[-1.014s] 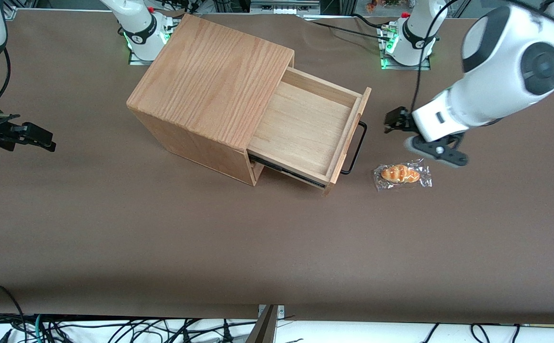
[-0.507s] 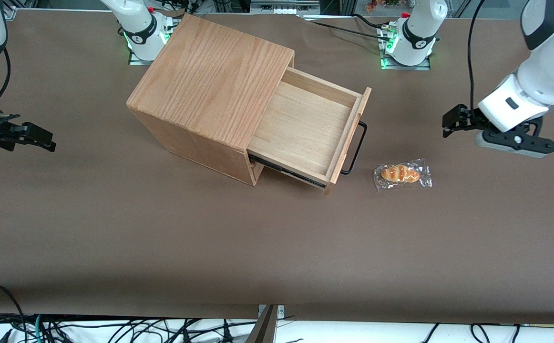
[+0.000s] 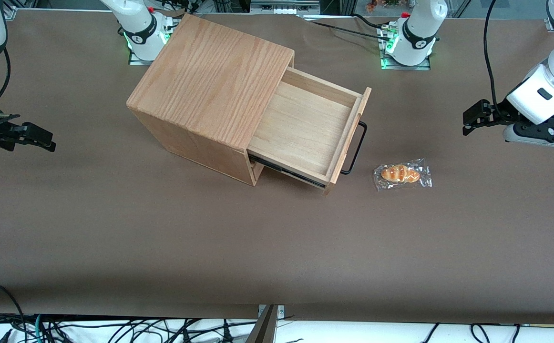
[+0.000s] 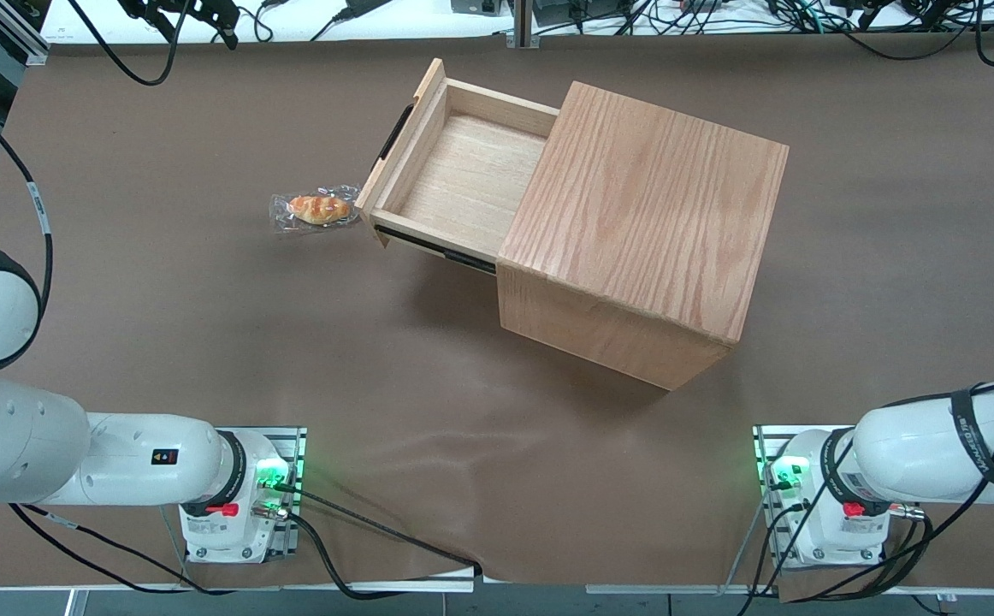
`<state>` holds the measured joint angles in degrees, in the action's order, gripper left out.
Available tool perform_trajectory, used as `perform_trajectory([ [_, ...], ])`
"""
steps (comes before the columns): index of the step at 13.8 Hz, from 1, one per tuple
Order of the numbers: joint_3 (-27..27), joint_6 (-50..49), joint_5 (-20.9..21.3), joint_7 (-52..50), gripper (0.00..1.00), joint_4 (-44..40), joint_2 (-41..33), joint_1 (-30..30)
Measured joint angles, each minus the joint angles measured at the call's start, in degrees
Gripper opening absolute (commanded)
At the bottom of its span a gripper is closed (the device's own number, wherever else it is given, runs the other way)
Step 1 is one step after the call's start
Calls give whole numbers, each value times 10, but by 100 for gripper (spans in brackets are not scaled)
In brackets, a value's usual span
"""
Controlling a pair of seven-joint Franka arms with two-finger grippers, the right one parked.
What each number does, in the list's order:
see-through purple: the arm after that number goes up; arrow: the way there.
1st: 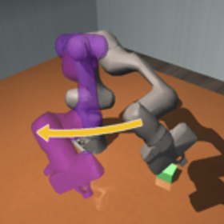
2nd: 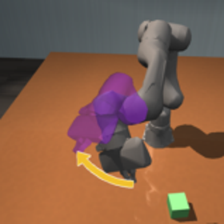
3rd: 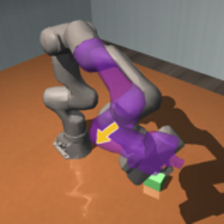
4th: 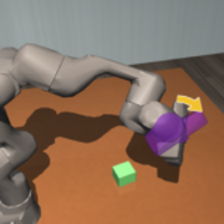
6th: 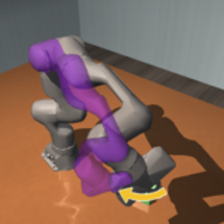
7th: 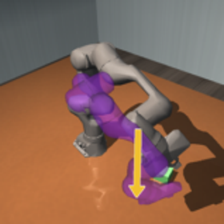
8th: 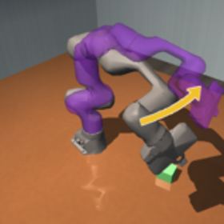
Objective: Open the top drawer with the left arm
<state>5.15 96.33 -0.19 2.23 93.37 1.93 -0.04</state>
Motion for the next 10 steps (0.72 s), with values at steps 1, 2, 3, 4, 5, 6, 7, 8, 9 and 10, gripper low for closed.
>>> perform_trajectory([
  [1,0,-1,0,0,100,0,0,0],
  [2,0,-2,0,0,100,0,0,0],
  [3,0,-5,0,0,100,0,0,-1],
  [4,0,-9,0,0,100,0,0,-1],
  [5,1,-11,0,0,100,0,0,-1],
  [6,1,-13,0,0,100,0,0,-2],
  [7,1,-16,0,0,100,0,0,-2],
  [8,1,-19,0,0,100,0,0,-2],
  [9,1,-19,0,0,100,0,0,-2],
  [10,1,-20,0,0,100,0,0,-2],
])
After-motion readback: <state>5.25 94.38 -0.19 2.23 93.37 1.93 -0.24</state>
